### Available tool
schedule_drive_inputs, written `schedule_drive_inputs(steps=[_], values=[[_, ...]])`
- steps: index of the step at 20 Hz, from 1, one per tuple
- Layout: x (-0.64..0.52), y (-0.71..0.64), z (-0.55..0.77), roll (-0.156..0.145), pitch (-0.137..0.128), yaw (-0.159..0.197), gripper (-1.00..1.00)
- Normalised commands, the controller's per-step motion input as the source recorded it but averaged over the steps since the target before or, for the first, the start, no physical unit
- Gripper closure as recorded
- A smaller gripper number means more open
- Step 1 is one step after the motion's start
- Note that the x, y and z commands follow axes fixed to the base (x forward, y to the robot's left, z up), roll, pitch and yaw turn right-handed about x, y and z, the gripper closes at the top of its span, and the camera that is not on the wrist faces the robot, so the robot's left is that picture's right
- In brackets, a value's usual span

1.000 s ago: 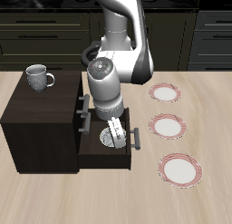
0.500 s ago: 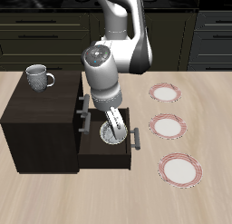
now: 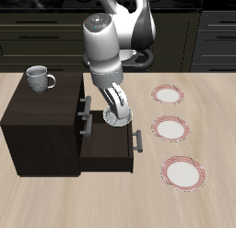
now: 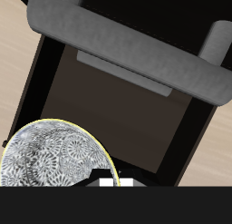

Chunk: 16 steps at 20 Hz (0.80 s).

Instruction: Place the bowl on the farthest plate relative to the robot

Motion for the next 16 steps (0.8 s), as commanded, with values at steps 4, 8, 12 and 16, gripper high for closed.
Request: schedule_drive_inputs(steps=[4,8,12,16], values=[[-0.11,0.00,0.51,0.010,-0.073,0.067,1.00],[-0.04,0.11,0.34,0.014,-0.009,0.151,1.00],[0.08,0.23,0.13,0.014,0.065,0.230,1.00],[0.15,0.31,0.18,-0.042,0.055,0.339,1.00]])
